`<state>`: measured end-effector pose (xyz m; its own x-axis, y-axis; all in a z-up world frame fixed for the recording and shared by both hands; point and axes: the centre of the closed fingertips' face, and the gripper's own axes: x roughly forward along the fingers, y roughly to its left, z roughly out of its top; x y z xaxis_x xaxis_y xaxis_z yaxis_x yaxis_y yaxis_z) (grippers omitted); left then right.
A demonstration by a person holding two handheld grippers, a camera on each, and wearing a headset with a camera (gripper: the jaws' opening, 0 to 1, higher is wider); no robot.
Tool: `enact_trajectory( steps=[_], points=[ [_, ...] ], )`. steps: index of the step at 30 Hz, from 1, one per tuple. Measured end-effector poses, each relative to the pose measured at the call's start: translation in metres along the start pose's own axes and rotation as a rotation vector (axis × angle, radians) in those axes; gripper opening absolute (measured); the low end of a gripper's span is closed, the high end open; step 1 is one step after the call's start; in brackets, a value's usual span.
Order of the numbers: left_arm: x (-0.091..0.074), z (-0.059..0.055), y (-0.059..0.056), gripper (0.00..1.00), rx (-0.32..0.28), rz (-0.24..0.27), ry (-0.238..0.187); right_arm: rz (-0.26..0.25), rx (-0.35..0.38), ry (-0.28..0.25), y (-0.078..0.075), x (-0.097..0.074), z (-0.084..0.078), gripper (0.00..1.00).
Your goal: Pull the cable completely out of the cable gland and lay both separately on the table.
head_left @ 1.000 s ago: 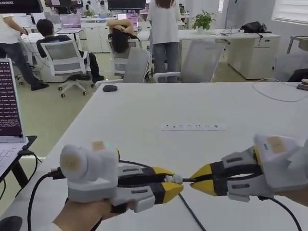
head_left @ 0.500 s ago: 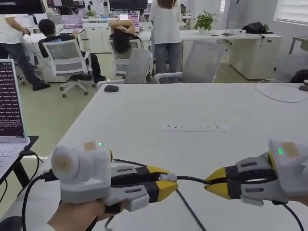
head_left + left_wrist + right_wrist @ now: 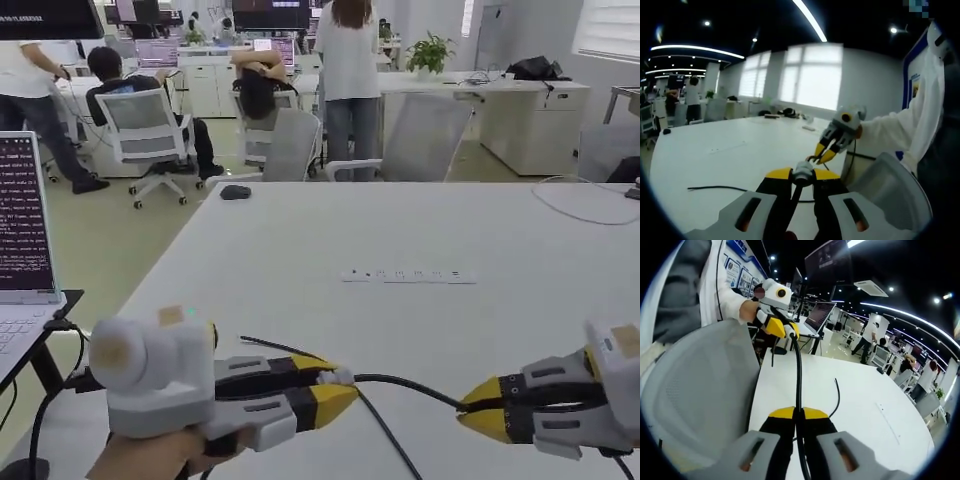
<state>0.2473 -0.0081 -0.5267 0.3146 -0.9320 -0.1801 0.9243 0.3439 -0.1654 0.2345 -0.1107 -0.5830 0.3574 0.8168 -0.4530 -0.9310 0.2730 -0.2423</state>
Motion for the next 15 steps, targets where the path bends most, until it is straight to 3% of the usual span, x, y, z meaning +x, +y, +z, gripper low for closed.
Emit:
enact_trajectory(
  steps=[15],
  points=[
    [0.0041,0.0048,-0.0067,0.16,-0.001,-0.029,-0.011,-0.01,0.049,0.032,-0.0029,0.0033,-0.0071,0.06]
  ],
)
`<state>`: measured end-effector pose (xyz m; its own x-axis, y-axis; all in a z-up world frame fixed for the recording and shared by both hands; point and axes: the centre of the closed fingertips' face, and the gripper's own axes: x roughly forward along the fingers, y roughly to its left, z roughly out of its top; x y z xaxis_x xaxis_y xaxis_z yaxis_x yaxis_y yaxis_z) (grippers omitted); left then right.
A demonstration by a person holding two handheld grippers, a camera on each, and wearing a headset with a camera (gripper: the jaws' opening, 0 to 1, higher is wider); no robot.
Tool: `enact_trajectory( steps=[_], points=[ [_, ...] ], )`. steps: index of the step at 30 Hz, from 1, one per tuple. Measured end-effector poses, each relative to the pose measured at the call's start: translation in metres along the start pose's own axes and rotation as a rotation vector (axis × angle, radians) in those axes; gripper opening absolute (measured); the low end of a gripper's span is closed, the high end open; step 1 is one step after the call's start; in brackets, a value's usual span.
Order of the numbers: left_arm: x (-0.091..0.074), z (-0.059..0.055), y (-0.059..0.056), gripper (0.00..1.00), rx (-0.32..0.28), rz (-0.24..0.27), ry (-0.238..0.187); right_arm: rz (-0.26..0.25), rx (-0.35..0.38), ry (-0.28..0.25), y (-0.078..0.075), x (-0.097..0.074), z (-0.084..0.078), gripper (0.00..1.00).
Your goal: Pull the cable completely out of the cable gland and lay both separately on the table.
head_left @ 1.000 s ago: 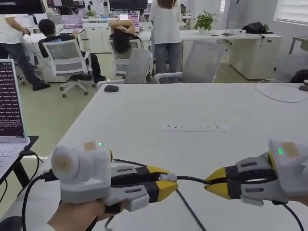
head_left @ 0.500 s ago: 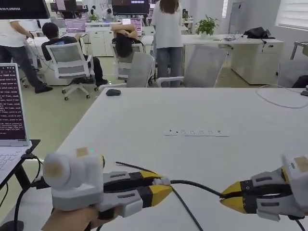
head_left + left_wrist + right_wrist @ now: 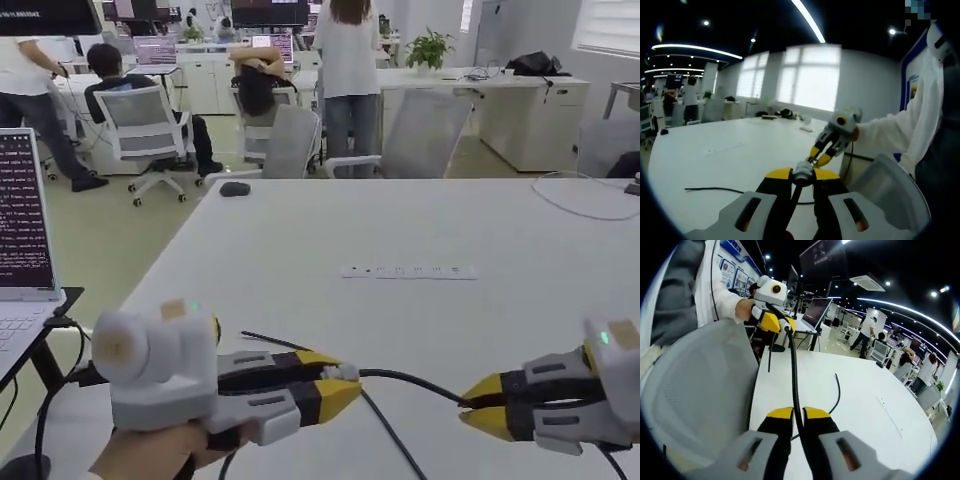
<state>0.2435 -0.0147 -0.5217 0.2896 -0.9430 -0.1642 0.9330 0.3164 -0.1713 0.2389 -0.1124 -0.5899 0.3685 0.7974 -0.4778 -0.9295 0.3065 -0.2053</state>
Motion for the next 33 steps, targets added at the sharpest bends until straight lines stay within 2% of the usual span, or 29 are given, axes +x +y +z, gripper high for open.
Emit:
enact_trajectory(
  steps=[7,10,13,16,20,24,29,33],
  points=[
    [0.003,0.008,-0.004,0.16,0.013,-0.021,-0.017,-0.041,-0.017,-0.013,-0.01,-0.002,0.008,0.18],
    [0.004,0.008,-0.004,0.16,0.017,-0.022,-0.015,-0.08,-0.017,-0.015,-0.019,-0.002,0.016,0.23],
    [0.005,0.007,-0.006,0.16,0.021,-0.029,-0.009,-0.102,-0.018,-0.065,-0.025,-0.004,0.031,0.28],
    [0.006,0.004,-0.008,0.16,0.038,-0.038,0.011,-0.073,-0.041,-0.107,-0.02,-0.003,0.05,0.26],
    [0.009,0.002,-0.009,0.16,0.044,-0.045,0.02,-0.007,-0.093,-0.118,-0.003,0.006,0.068,0.26],
    [0.011,-0.002,-0.012,0.16,0.059,-0.054,0.043,0.029,-0.153,-0.123,0.01,0.015,0.083,0.24],
    [0.014,-0.006,-0.015,0.16,0.072,-0.065,0.062,0.073,-0.2,-0.123,0.019,0.025,0.089,0.18],
    [0.015,-0.007,-0.016,0.16,0.077,-0.07,0.068,0.1,-0.191,-0.102,0.021,0.031,0.085,0.14]
  ],
)
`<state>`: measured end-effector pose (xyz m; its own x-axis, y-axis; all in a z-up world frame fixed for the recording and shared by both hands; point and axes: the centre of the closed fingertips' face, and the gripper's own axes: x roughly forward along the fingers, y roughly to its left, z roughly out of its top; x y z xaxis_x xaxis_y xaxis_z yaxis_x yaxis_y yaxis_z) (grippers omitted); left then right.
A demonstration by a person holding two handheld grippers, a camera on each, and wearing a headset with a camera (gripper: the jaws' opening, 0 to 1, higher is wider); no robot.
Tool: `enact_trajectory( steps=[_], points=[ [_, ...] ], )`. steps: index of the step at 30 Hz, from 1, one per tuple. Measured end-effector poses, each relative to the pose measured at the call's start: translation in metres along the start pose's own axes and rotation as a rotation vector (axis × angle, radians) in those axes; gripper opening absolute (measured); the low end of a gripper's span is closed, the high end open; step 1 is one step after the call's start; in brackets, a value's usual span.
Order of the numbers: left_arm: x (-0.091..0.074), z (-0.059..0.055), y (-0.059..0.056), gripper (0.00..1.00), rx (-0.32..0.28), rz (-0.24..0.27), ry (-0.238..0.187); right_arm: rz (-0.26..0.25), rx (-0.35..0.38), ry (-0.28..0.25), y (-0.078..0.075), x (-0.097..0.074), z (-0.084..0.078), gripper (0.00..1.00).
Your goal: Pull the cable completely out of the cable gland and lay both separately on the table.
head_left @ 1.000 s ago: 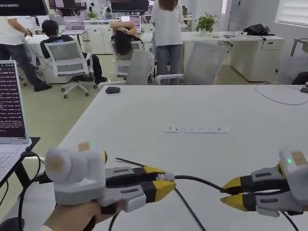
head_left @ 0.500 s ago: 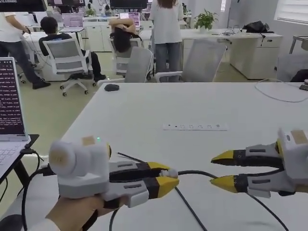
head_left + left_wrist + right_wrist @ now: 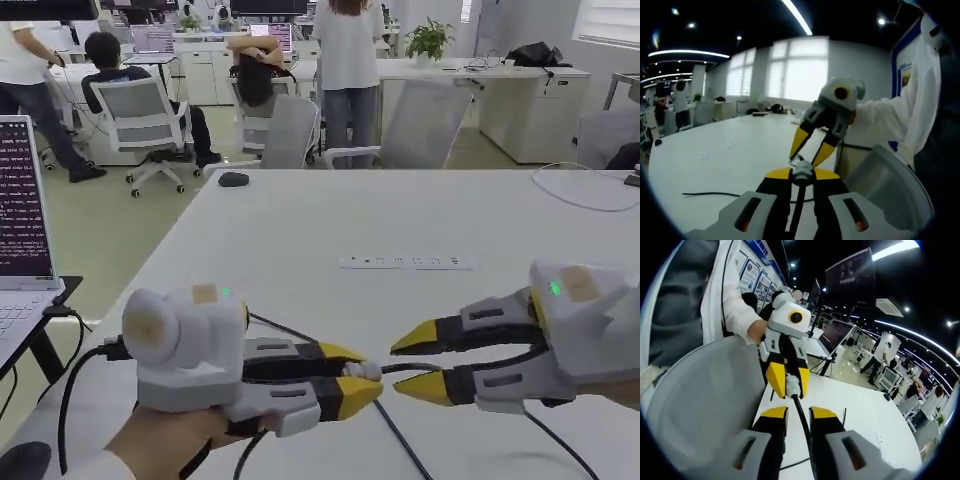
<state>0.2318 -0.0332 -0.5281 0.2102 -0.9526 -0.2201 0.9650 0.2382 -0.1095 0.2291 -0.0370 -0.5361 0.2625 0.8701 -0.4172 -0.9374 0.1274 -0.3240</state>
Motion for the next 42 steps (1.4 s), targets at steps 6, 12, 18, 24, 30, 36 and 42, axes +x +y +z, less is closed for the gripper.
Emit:
enact_trajectory(
  steps=[6,12,18,24,30,36,42],
  points=[
    [0.002,-0.002,-0.001,0.16,-0.001,-0.001,0.005,-0.01,0.022,0.003,-0.003,-0.001,-0.005,0.06],
    [0.002,-0.003,0.0,0.16,-0.001,0.002,0.006,-0.01,0.041,0.003,-0.002,-0.001,-0.007,0.05],
    [-0.002,-0.003,0.003,0.16,-0.004,0.009,0.003,-0.015,0.048,0.008,-0.002,-0.001,-0.01,0.04],
    [-0.007,-0.003,0.006,0.16,-0.009,0.021,0.001,-0.026,0.065,0.018,-0.004,-0.005,-0.02,0.04],
    [-0.011,-0.004,0.008,0.16,-0.007,0.028,0.001,-0.037,0.098,0.027,-0.004,-0.01,-0.029,0.03],
    [-0.012,-0.003,0.008,0.16,-0.007,0.029,0.003,-0.049,0.116,0.038,-0.003,-0.015,-0.037,0.03],
    [-0.014,-0.002,0.01,0.16,-0.01,0.033,-0.001,-0.061,0.134,0.05,-0.002,-0.021,-0.046,0.03]
  ],
)
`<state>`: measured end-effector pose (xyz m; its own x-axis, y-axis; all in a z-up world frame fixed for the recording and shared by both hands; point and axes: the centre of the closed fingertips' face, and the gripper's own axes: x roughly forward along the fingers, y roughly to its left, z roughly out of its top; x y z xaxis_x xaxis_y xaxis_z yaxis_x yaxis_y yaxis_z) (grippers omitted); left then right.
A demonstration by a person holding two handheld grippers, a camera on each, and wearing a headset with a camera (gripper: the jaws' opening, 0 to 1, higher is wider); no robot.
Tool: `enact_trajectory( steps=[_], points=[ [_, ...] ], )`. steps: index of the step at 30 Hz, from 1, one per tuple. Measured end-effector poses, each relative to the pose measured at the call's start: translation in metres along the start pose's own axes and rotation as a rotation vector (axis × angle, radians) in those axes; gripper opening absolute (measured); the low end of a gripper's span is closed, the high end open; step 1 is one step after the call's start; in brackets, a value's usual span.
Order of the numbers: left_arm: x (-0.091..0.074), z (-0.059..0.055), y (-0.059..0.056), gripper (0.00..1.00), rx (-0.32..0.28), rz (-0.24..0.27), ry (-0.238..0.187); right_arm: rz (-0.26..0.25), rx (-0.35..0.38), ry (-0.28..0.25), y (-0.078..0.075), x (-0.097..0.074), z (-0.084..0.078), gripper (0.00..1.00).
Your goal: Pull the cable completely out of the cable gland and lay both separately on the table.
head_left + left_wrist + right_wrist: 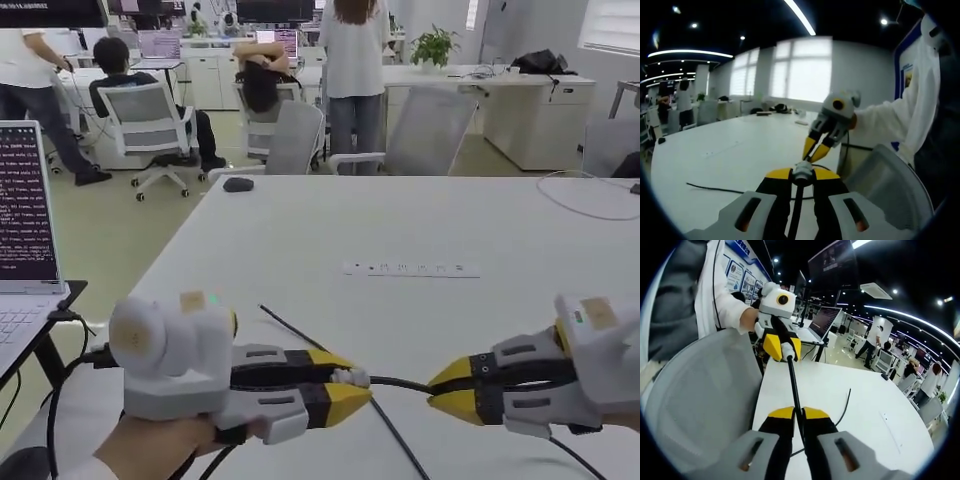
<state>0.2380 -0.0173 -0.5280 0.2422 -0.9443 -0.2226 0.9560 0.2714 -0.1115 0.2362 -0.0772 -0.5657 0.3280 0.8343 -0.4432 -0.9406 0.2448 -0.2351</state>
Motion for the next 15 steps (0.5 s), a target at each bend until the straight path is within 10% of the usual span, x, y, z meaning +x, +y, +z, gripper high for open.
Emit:
enact_trajectory(
  steps=[15],
  points=[
    [0.0,0.005,0.003,0.16,-0.01,0.009,-0.013,-0.024,0.04,0.009,0.0,-0.007,-0.011,0.03]
  ],
)
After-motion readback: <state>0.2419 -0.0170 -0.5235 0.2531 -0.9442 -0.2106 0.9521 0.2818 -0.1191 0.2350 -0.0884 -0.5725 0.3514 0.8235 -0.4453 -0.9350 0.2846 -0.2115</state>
